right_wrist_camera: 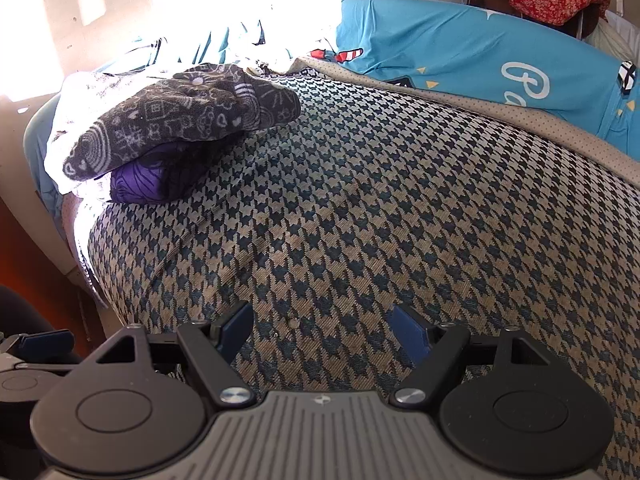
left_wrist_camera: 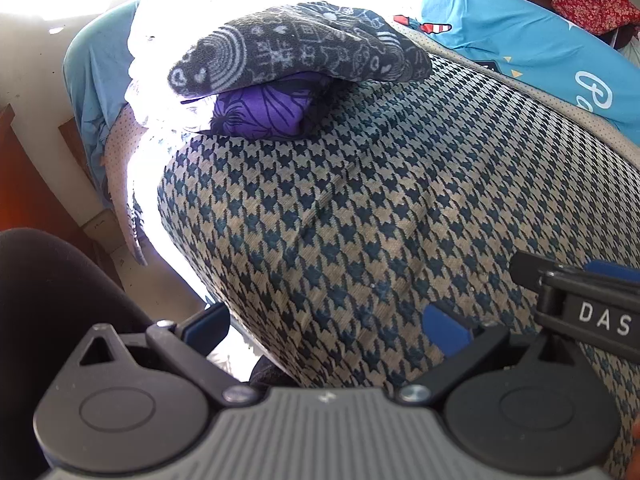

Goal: Fold clothes

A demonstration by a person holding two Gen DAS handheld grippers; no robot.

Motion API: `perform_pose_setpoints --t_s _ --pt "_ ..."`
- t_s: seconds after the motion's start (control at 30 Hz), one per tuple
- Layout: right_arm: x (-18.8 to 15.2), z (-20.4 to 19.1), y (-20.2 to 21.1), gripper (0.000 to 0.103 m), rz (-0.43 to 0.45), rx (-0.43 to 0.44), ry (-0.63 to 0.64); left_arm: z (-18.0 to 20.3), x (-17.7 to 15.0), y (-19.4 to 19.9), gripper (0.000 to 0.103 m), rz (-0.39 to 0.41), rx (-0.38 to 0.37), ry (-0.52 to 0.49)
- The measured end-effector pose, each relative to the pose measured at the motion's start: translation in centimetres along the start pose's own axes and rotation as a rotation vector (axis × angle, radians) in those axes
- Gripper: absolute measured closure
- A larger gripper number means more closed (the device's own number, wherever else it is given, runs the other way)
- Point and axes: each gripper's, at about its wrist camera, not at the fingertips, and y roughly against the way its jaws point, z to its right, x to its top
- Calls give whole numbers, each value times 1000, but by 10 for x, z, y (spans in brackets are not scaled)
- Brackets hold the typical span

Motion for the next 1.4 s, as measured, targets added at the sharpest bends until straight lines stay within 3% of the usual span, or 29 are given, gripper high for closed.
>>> perform_pose_setpoints --t_s 0.43,0.67,1.03,1.27,1.33,1.4 --pt "-24 51 13 26 -5 -70 -142 34 -15 5 0 3 -53 -140" --pt "-35 62 15 26 -10 -99 -153 41 -18 7 0 -1 -55 -171" --pt "-59 124 28 26 -7 -231 -383 67 -26 7 0 -4 -131 -246" --pt "-60 164 48 24 -9 -324 -367 97 -20 5 0 35 -196 -326" --pt "-61 180 54 16 -3 -351 -386 110 -19 2 0 46 -209 -367" --pt "-62 196 60 16 8 -381 -415 121 -18 -1 0 50 -217 -409"
